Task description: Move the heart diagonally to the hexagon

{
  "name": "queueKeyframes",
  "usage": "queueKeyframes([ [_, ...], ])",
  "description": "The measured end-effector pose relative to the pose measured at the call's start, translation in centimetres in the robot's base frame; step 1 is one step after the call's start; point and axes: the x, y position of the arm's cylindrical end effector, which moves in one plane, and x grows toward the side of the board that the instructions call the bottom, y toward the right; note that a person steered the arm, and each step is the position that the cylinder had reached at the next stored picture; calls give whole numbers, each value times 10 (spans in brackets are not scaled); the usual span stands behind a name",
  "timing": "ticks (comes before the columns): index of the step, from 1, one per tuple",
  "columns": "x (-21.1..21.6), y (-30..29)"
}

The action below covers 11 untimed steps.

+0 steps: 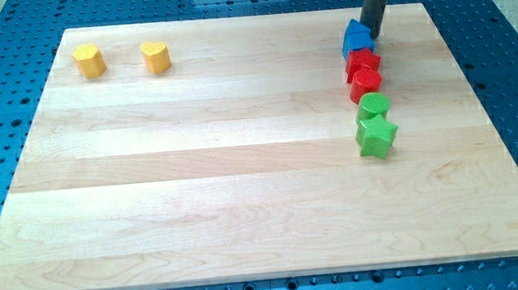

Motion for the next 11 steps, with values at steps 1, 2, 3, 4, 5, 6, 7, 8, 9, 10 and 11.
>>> queueKeyframes([
  [1,-22,0],
  [2,-46,-33],
  [3,-46,-126],
  [4,-46,-200],
  [5,-46,-259],
  [6,-44,-313],
  [7,16,-322],
  [8,84,-323],
  [9,63,-333],
  [10,78,-362],
  [11,141,-361],
])
